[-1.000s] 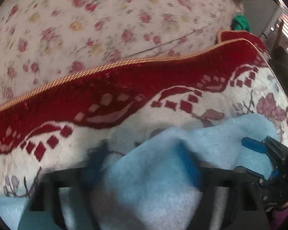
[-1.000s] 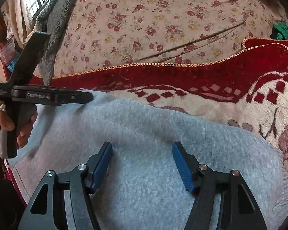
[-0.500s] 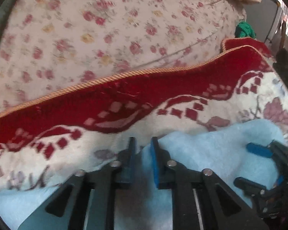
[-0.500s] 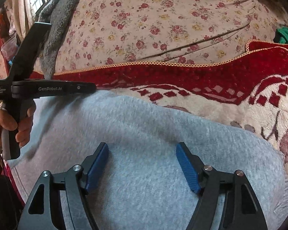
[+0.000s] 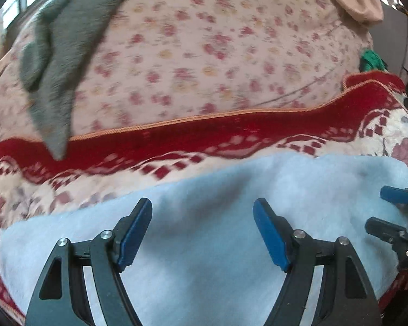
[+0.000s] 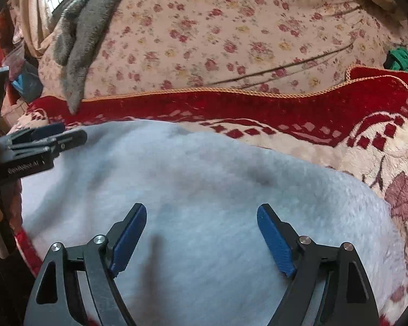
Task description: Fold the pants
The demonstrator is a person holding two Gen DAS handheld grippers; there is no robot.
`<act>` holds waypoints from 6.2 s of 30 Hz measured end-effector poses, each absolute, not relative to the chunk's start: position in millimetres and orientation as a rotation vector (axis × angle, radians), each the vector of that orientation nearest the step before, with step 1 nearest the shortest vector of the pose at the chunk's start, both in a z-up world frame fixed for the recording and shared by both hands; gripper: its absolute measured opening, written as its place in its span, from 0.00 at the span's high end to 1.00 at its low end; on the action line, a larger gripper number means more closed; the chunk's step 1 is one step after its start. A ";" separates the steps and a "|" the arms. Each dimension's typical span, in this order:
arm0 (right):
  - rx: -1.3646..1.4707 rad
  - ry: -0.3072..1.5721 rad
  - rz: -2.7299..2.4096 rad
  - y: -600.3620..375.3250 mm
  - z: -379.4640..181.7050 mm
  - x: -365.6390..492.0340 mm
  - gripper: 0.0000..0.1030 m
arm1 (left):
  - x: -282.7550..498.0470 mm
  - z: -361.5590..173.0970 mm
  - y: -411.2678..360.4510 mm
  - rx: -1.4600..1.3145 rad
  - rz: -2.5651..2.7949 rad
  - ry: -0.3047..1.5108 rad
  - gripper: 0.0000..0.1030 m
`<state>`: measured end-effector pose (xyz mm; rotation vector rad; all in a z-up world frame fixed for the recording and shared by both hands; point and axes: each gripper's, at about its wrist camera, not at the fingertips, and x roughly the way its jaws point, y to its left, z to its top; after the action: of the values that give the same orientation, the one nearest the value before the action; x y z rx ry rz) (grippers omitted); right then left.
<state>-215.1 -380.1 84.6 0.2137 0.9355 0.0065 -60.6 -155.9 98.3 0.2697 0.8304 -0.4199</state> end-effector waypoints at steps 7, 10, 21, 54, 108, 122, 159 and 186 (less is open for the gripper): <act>0.204 0.940 0.102 -332.6 95.7 -213.9 0.15 | -73.7 109.0 -83.4 0.164 -0.300 0.839 0.26; 0.178 0.939 0.145 -308.1 103.5 -210.3 0.15 | -77.0 111.5 -57.3 0.132 -0.251 0.838 0.26; 0.092 0.945 0.286 -226.9 123.6 -186.3 0.13 | -90.4 108.7 27.5 0.041 -0.097 0.816 0.25; -0.228 0.948 0.664 -5.4 122.9 -73.2 0.10 | -103.3 55.8 197.0 -0.347 0.135 0.916 0.18; -0.185 1.131 0.869 52.9 62.2 42.6 0.15 | -56.1 28.6 190.1 -0.705 0.040 0.937 0.51; -0.369 1.059 1.016 98.8 73.1 32.4 0.76 | -53.7 47.7 175.4 -0.589 0.009 0.882 0.71; 0.326 1.036 0.320 -350.8 97.2 -145.3 0.45 | -207.0 78.1 -119.4 0.131 -0.591 0.712 0.36; 0.182 1.004 0.186 -300.8 87.8 -157.9 0.28 | -170.1 82.4 -93.2 0.084 -0.402 0.757 0.19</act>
<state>-157.9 -300.8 87.8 0.1823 1.0040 0.1864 -170.1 -93.2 82.4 0.0844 0.7569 -0.4018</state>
